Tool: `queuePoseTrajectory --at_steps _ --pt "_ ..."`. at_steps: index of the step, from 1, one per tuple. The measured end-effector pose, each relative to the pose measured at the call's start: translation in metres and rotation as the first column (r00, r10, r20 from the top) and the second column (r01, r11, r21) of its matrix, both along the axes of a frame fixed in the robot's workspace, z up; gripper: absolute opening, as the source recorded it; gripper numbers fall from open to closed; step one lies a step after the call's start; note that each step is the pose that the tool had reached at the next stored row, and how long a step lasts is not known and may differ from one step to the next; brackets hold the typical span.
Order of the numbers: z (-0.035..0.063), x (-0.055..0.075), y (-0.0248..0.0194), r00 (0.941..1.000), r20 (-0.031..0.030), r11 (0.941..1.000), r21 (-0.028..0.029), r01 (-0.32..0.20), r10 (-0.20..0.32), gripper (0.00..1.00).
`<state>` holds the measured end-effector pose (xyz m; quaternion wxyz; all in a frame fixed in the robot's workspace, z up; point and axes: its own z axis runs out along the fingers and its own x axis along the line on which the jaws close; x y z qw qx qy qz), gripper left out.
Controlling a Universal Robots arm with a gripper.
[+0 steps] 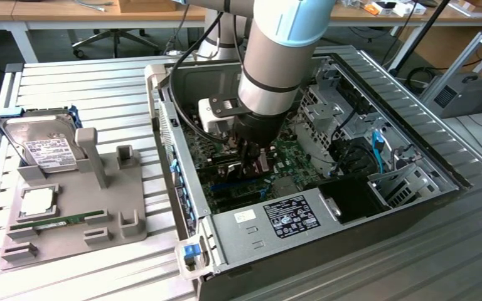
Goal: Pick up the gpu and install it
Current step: 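Insert the gpu into the slot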
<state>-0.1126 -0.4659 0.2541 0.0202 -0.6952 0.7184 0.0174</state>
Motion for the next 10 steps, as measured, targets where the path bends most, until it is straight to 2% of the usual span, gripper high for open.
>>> queuePoseTrajectory --at_steps 10 --pt "-0.0003 0.0000 0.0000 1.0000 0.0002 1.0000 0.0003 0.000 0.000 0.27"
